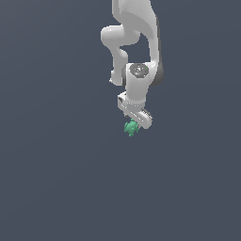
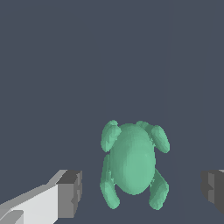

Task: Pick up the object and move it to a goal position.

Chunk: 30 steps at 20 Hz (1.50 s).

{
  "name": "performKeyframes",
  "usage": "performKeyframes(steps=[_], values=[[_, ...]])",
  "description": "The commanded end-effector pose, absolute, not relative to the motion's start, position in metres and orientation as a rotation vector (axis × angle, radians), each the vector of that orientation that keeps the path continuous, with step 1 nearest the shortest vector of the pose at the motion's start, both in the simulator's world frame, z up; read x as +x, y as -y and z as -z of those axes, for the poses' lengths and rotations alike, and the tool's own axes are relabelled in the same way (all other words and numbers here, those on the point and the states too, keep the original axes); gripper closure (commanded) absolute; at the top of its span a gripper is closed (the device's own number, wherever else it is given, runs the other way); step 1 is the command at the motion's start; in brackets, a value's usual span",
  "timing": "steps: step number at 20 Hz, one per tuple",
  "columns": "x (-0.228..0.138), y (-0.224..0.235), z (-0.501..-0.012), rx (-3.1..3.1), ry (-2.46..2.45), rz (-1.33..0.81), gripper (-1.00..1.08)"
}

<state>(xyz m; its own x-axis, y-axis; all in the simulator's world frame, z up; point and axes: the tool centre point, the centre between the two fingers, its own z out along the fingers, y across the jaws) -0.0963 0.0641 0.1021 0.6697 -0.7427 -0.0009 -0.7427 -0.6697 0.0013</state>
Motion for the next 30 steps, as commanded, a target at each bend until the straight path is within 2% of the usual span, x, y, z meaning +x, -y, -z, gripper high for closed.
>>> performKeyframes(steps=[1, 9, 24, 25, 30], values=[[-0.098, -0.065, -0.101, 2.860, 1.299, 0.000, -0.92], [-0.099, -0.066, -0.096, 2.859, 1.301, 0.001, -0.92], [-0.099, -0.065, -0.051, 2.857, 1.307, 0.000, -0.92], [-0.099, -0.065, -0.051, 2.857, 1.307, 0.000, 1.08], [-0.099, -0.065, -0.051, 2.857, 1.307, 0.000, 1.08]])
